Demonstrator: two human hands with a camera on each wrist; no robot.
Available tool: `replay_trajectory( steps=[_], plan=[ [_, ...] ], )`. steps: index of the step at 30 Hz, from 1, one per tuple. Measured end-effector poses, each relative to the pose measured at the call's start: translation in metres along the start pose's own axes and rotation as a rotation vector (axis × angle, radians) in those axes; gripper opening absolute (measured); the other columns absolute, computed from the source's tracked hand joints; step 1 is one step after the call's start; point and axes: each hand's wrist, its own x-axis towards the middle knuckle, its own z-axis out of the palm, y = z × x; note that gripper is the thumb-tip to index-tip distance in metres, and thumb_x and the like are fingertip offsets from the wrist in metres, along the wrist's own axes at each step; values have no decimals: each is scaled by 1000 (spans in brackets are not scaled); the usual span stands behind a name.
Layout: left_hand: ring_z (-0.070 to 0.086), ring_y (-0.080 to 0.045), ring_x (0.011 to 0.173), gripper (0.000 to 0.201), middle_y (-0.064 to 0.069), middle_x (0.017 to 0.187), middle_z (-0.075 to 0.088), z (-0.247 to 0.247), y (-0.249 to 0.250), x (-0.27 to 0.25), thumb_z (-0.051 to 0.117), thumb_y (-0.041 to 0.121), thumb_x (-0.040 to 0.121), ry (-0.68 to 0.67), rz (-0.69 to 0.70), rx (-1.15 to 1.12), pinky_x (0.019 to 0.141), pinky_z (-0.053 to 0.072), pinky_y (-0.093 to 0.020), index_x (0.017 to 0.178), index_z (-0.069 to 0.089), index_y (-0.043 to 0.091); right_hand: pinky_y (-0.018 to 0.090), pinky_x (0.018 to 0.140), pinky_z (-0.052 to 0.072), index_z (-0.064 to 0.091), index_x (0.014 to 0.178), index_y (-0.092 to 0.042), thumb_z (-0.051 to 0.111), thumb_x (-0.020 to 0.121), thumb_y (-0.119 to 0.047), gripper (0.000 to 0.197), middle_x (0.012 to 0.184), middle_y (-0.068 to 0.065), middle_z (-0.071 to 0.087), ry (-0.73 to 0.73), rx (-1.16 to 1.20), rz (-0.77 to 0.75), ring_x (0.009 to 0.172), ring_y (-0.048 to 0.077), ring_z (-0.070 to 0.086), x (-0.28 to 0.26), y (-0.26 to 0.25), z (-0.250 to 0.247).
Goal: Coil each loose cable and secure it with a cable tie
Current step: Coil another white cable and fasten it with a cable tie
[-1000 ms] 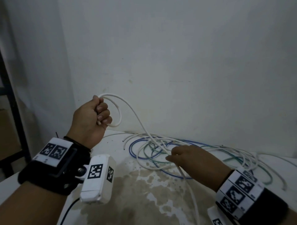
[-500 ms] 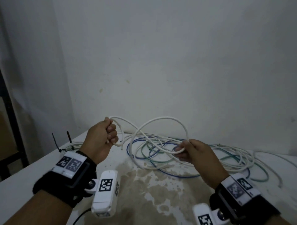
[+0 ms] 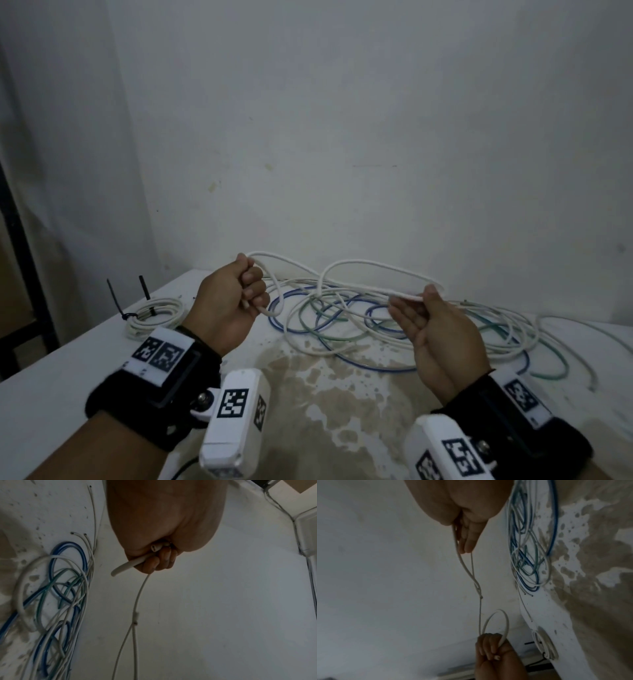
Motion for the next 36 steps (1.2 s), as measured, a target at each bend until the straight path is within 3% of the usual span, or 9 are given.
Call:
replay_trajectory(
  steps=[4,10,13,16,19,25,28,33,36],
  plan=[
    [27,-7,37,32,6,51,35,2,-9,-4,32,26,105,-38,-12,40,37,31,-19,76,41,15,28,53,58,50,84,-1,41,101,-15,24,70,20,66,29,95,85,59,19,71,1,2,-7],
    [27,-8,39,32,6,53,35,3,-20,-5,32,26,105,-68,-32,75,39,32,-20,75,38,16,27,53,57,50,88,0,42,100,-17,23,69,19,68,7,72,82,64,21,71,4,8,-14],
    [30,-10,42,32,5,54,37,5,-22,-7,31,26,105,-78,-28,74,41,34,-21,75,38,16,31,60,57,58,88,-1,49,98,-23,26,81,17,69,-155,-394,76,72,21,71,-3,6,-13],
    [34,-12,46,32,4,56,39,8,-22,-8,30,27,105,-84,-38,51,44,38,-23,78,40,14,36,68,57,62,84,-5,52,96,-29,29,79,9,70,-383,-968,-149,71,16,70,-20,4,-3],
    [36,-12,46,31,4,56,39,14,-23,-11,31,28,105,-91,-39,62,46,37,-24,80,43,13,33,70,56,62,78,-7,53,95,-28,28,72,3,69,-577,-1198,-335,65,8,68,-35,-1,13],
    [51,-14,53,27,-1,61,50,30,-31,-28,35,27,103,-149,75,267,55,42,-27,88,49,11,33,69,56,59,74,-9,55,94,-22,24,73,6,70,-792,-1158,-331,63,10,69,-50,-10,35],
    [54,-11,49,29,1,58,56,35,-36,-36,34,27,103,-187,141,435,50,46,-23,94,50,5,41,69,59,61,80,-8,55,94,-16,17,77,13,71,-805,-983,-235,64,22,71,-49,-13,43],
    [60,-20,63,44,-11,70,63,35,-49,-42,38,37,101,-251,164,651,61,48,-34,104,56,-3,47,67,59,60,82,-4,57,93,-15,16,74,20,71,-757,-847,-178,63,32,70,-41,-20,53],
    [54,-23,46,40,-10,55,55,38,-51,-44,36,34,102,-317,112,689,48,45,-33,84,57,5,46,66,59,57,79,-2,57,93,-17,20,73,23,70,-699,-844,-148,61,31,68,-34,-27,55]
  ],
)
